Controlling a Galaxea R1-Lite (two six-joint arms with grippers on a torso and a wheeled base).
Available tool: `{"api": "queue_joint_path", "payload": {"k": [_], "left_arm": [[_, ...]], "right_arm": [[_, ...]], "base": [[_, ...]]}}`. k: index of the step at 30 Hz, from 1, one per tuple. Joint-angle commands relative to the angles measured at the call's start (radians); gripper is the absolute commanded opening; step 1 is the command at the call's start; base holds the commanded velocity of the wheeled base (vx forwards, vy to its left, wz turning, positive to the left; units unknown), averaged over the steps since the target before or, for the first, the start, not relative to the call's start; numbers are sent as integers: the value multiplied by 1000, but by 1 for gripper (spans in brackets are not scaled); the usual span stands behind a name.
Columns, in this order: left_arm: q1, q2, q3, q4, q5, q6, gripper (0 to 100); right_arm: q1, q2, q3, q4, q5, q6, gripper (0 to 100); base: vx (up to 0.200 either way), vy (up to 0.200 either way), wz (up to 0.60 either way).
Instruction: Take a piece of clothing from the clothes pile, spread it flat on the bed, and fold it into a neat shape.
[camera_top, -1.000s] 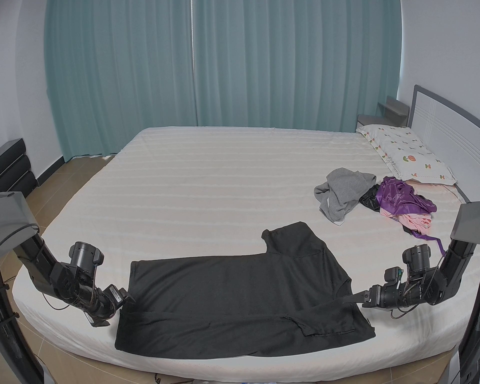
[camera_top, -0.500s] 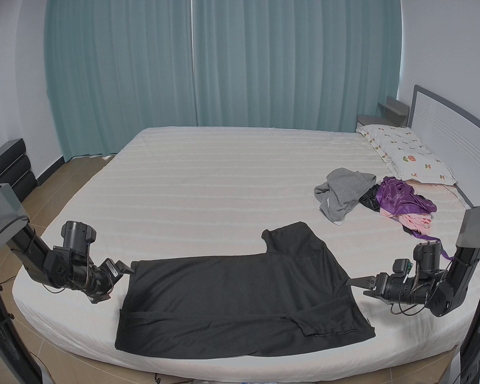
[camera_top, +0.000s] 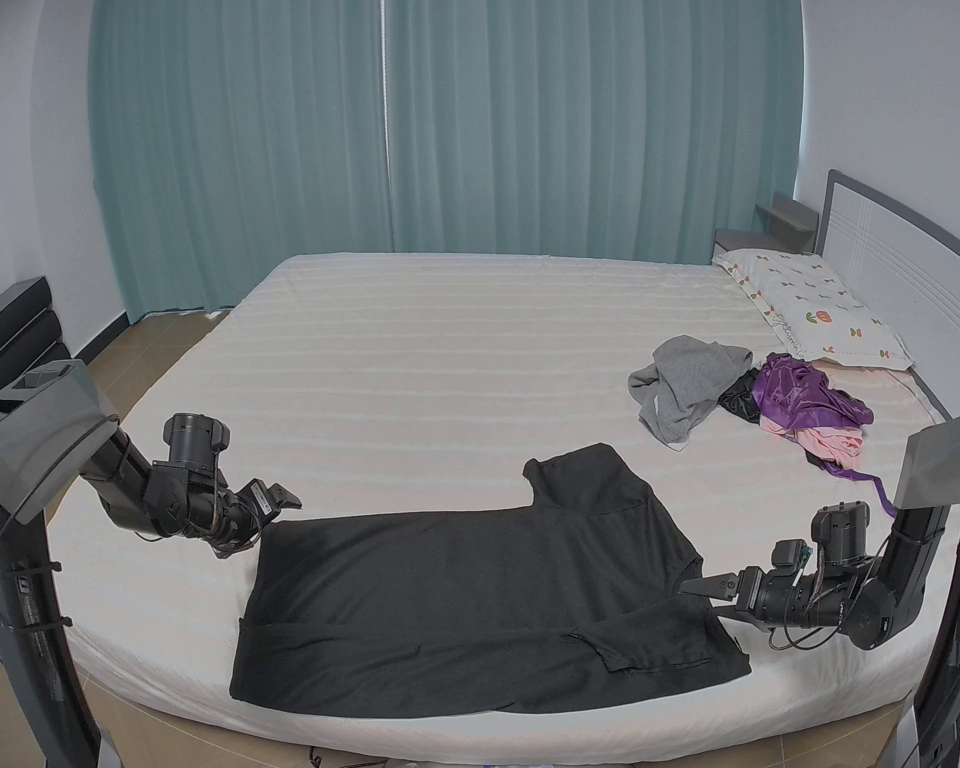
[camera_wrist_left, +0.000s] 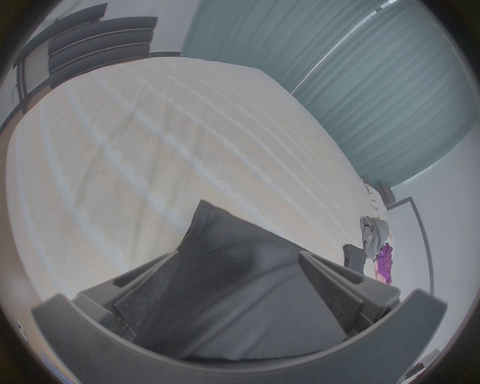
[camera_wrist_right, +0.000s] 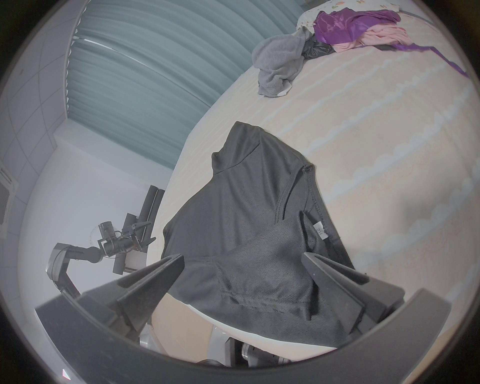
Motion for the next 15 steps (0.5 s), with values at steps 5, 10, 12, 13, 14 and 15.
{"api": "queue_joint_path", "payload": {"k": [5, 10, 12, 13, 14, 15], "left_arm": [[11, 154, -65, -116, 11, 30, 100], [35, 166, -62, -152, 38, 44, 100], [34, 181, -65, -166, 43, 50, 100], [34, 184, -67, -175, 48, 50, 100], [32, 193, -68, -200, 54, 49, 100], [29, 200, -68, -217, 57, 49, 100]], "right_arm": [[3, 59, 8, -48, 1, 27, 100], [10, 79, 7, -68, 1, 30, 100], [23, 80, 8, -68, 1, 39, 100], [27, 80, 10, -69, 1, 45, 100], [33, 80, 10, -69, 1, 55, 100], [33, 80, 10, -71, 1, 61, 100]], "base": [[0, 0, 0], [0, 0, 0], [0, 0, 0], [0, 0, 0], [0, 0, 0], [0, 0, 0]]}}
